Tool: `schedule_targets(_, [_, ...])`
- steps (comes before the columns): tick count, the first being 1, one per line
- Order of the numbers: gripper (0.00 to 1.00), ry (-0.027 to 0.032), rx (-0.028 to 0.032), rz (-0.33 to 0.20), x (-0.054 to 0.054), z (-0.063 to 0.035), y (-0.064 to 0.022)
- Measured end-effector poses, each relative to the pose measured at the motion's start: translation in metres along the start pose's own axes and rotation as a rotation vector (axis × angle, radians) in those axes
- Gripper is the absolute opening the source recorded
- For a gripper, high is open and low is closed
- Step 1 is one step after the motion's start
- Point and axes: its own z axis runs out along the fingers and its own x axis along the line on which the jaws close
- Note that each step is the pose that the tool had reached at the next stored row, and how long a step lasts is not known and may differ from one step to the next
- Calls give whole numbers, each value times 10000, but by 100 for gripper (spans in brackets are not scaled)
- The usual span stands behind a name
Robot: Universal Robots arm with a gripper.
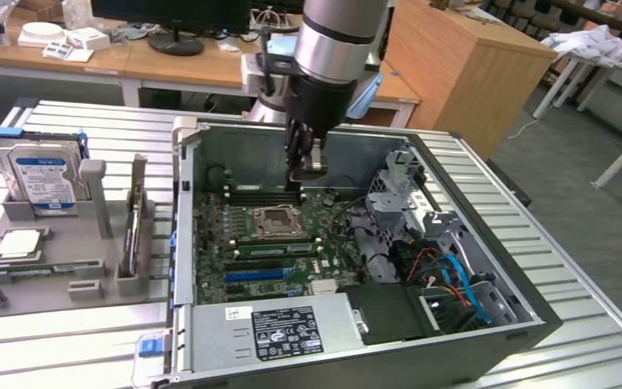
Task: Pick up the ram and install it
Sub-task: 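Press down the ram until it locks into place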
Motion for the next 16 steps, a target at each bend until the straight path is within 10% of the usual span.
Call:
schedule_targets(5, [11,0,-16,0,-1,-3,-145])
schedule_targets(16, [11,0,-22,1,-5,-70,-150])
